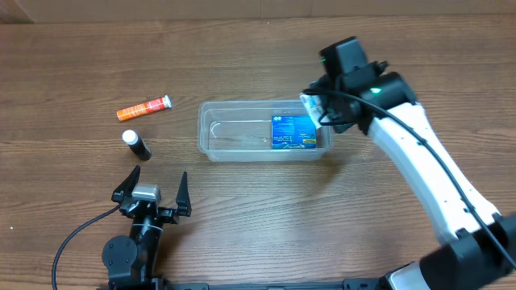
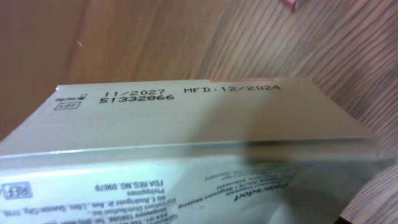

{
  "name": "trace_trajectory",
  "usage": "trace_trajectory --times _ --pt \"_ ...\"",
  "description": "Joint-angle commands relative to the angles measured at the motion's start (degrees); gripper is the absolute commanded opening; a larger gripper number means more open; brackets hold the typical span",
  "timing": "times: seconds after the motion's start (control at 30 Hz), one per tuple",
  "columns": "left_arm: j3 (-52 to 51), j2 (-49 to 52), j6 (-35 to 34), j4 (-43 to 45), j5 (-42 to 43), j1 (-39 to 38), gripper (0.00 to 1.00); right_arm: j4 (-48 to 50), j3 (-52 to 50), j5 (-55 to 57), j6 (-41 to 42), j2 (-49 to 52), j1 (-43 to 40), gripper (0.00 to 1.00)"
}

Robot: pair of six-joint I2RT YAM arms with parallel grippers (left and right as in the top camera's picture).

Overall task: Pack container
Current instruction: 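Place the white box into the container beside the blue box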

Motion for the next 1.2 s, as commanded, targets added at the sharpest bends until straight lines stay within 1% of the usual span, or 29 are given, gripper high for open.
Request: trace_trajectory --times 0.0,0.17,0.23,0.43,0.57,0.63,0.83,0.93,0.97,1.0,1.03,1.1,1.17 --pt "-0.2 -0.5 0.5 0.1 0.3 0.3 1.00 1.8 0.7 -1.0 3.0 4.0 1.6 0.69" --pt "-0.2 -0.5 0.5 0.1 0.2 0.3 1.00 2.5 0.7 -4.5 4.2 7.5 1.8 0.69" --pt "-0.2 -0.5 0.5 0.1 0.3 0.3 1.00 2.6 0.7 -5.5 6.9 7.6 2.0 0.68" --pt "-0.2 -0.5 0.5 0.1 0.3 0.3 1.00 3.0 0.7 -4.1 14.9 7.6 5.6 0.68" --pt "-0.2 -0.5 0.5 0.1 0.3 0.3 1.00 3.1 0.7 -3.7 16.7 8.2 6.9 0.66" --pt "-0.2 -0.5 0.5 0.1 0.3 0.3 1.00 3.1 0.7 -4.2 17.9 10.2 7.2 0.66" --pt "-0.2 -0.5 0.5 0.1 0.3 0.3 1.00 3.1 0.7 -4.6 18.1 11.4 7.2 0.67" --pt "-0.2 -0.5 0.5 0.1 0.3 0.3 1.00 3.3 0.7 -4.6 18.0 11.4 7.1 0.72" --pt "-0.2 -0.5 0.5 0.1 0.2 0.3 1.00 3.7 0.7 -4.6 18.0 11.4 7.0 0.76" --pt "-0.2 -0.5 0.5 0.1 0.3 0.3 1.00 4.0 0.7 -4.6 18.0 11.4 7.0 0.83" --pt "-0.2 -0.5 0.5 0.1 0.3 0.3 1.00 4.2 0.7 -4.6 18.0 11.4 6.8 0.86" --pt "-0.2 -0.5 0.5 0.1 0.3 0.3 1.00 4.5 0.7 -4.6 17.6 11.4 6.3 0.89" --pt "-0.2 -0.5 0.5 0.1 0.3 0.3 1.00 4.5 0.7 -4.6 17.4 11.4 5.6 0.90"
